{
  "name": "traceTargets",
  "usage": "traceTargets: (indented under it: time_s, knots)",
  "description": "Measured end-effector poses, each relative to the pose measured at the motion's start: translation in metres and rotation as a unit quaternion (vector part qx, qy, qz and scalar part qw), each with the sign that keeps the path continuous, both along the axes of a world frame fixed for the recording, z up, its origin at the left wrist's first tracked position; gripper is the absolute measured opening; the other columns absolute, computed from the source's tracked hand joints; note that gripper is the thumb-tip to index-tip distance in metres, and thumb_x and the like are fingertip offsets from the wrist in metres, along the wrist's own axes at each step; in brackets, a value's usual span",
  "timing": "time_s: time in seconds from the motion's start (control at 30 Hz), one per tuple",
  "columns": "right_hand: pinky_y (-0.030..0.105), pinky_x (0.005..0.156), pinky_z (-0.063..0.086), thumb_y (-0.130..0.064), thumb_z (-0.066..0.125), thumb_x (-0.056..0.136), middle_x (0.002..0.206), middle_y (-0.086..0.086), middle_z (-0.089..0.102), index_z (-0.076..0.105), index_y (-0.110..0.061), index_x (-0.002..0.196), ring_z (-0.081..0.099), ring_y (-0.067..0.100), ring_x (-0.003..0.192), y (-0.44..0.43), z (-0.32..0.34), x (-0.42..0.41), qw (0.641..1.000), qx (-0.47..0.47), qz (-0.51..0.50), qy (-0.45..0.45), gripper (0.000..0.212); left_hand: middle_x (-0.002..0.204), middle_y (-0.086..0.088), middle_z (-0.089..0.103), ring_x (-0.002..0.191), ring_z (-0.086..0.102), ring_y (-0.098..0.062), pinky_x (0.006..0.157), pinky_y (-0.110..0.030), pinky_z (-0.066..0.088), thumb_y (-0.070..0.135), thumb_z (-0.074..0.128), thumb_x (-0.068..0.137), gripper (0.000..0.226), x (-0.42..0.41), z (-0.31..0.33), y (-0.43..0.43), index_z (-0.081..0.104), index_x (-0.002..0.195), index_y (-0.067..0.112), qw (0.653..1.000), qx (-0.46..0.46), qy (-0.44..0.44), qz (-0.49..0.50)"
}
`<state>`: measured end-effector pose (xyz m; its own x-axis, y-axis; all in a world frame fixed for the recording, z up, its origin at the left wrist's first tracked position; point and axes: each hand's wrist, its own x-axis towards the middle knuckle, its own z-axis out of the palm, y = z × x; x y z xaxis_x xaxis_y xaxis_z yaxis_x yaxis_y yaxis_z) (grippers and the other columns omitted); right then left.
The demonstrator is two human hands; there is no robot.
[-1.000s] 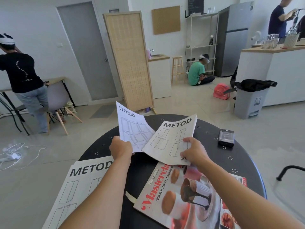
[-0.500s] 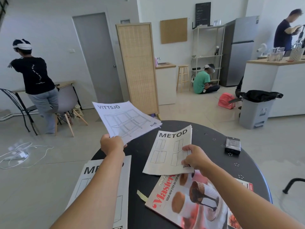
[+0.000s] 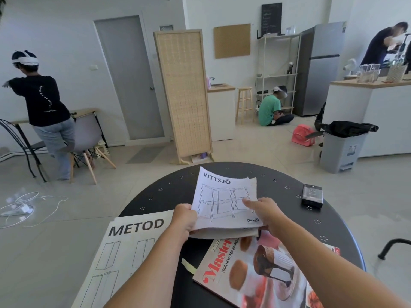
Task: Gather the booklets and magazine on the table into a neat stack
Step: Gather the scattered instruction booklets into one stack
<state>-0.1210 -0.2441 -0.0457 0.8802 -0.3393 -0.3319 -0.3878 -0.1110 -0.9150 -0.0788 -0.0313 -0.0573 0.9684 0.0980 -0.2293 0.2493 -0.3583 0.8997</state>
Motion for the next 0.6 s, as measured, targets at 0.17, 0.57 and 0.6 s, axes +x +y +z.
traceTargets:
  time_s: [0.17, 0.57, 0.6]
  knots:
    - [0.047, 0.084, 0.059, 0.001, 0.054, 0.089, 0.097, 0.006, 0.066, 0.053, -0.014, 0.102, 0.068, 0.027, 0.088, 0.001, -0.006, 0.004, 0.999, -0.053, 0.012, -0.002, 0.019, 0.082, -0.006, 0.066, 0.066, 0.057, -0.016, 0.048, -0.022, 0.038, -0.001, 0.047, 0.089, 0.028, -0.003, -0.004, -0.007, 0.053, 0.065, 0.011, 0.994, 0.111, -0.017, -0.018]
    - [0.037, 0.057, 0.062, 0.005, 0.055, 0.093, 0.097, 0.001, 0.068, 0.051, -0.018, 0.109, 0.074, 0.023, 0.073, 0.005, 0.023, -0.007, 0.994, -0.016, 0.046, -0.099, 0.029, 0.106, -0.007, 0.07, 0.095, 0.069, -0.027, 0.087, -0.048, 0.058, 0.031, 0.059, 0.094, 0.023, -0.003, 0.016, 0.003, 0.065, 0.108, 0.013, 0.998, -0.024, -0.049, 0.022]
    - [0.034, 0.053, 0.061, 0.004, 0.057, 0.093, 0.097, 0.001, 0.068, 0.051, -0.017, 0.111, 0.074, 0.023, 0.071, 0.008, 0.028, -0.009, 0.993, -0.009, 0.049, -0.104, 0.029, 0.105, -0.008, 0.071, 0.095, 0.069, -0.028, 0.087, -0.049, 0.059, 0.023, 0.059, 0.096, 0.016, -0.003, 0.019, 0.009, 0.064, 0.107, 0.013, 0.997, -0.042, -0.058, 0.03]
